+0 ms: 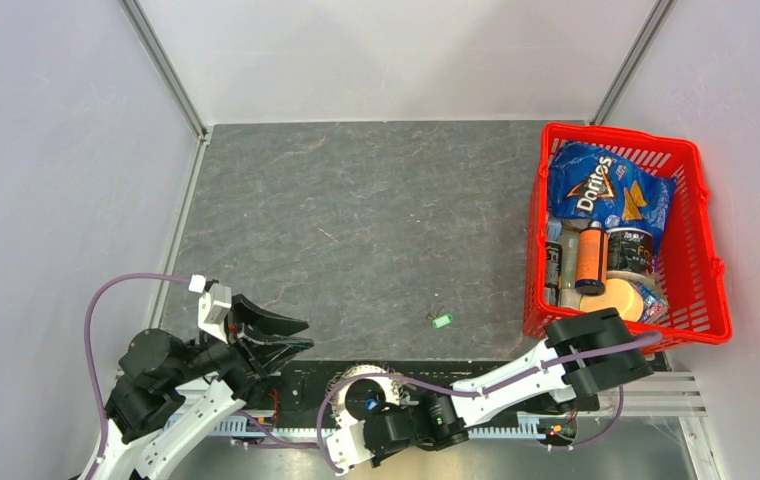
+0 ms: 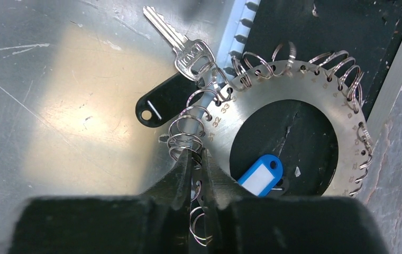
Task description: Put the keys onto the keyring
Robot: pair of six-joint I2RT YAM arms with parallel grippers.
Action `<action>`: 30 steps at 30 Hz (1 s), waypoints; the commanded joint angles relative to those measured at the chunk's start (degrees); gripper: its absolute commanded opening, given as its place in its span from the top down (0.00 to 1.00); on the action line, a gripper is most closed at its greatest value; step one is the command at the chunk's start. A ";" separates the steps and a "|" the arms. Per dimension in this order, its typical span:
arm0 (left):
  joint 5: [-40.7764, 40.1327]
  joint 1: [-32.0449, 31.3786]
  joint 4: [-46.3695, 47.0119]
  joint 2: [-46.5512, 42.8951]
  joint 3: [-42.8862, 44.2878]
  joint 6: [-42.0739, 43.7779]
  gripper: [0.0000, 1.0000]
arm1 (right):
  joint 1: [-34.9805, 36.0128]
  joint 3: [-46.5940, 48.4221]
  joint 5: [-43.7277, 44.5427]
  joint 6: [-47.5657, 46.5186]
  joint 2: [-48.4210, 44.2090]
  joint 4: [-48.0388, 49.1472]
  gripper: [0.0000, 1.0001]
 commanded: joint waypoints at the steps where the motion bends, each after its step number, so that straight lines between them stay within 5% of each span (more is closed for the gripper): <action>1: -0.39 0.04 0.60 -1.72 -0.25 0.89 0.51 | -0.20 0.34 -0.92 0.62 0.47 1.40 0.90; 4: -0.48 0.04 0.60 -1.81 -0.26 0.80 0.51 | -0.33 0.60 -0.89 0.62 0.56 1.54 1.00; 14: -0.65 0.04 0.51 -1.90 -0.24 0.72 0.51 | -0.29 2.60 1.64 2.56 -1.97 -0.53 1.00; 30: -2.08 0.04 3.35 -1.81 0.79 0.11 0.51 | -1.78 -0.13 18.42 3.08 -17.86 7.04 1.00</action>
